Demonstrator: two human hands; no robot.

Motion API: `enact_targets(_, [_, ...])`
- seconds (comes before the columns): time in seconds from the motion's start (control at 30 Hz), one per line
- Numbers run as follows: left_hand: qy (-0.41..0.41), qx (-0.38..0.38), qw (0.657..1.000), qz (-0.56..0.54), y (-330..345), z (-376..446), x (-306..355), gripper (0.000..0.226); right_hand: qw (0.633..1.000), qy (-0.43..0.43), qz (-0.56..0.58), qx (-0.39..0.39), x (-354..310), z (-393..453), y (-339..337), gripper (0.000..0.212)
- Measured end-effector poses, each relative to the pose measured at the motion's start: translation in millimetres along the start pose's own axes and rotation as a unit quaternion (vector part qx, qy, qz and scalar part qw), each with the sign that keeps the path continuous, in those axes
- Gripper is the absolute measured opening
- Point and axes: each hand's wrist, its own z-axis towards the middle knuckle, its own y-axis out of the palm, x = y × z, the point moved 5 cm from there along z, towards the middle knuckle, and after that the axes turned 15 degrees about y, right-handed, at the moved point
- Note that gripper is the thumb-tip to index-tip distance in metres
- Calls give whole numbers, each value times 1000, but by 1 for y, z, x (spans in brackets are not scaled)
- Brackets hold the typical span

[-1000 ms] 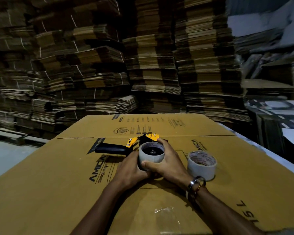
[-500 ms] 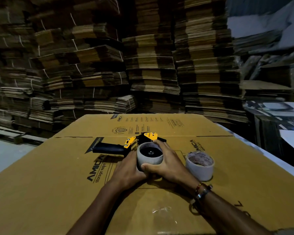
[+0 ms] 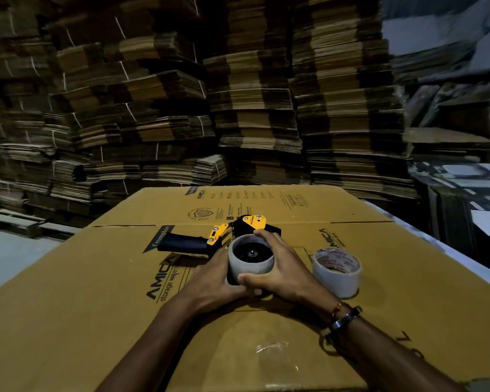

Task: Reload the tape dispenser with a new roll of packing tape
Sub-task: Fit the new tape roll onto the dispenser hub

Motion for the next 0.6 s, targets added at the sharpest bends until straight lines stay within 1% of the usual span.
enact_targets(0.23, [-9, 2, 1000, 13, 1, 0, -1, 107, 1000, -18, -11, -17, 1, 3, -1, 97])
enact_targets(0.47, [8, 21, 1000, 16, 0, 0, 1, 100, 999, -28, -25, -16, 1, 2, 1, 91])
enact_targets(0.6, [10, 19, 1000, 0, 0, 0, 0, 102, 999, -26, -29, -16, 4, 2, 2, 90])
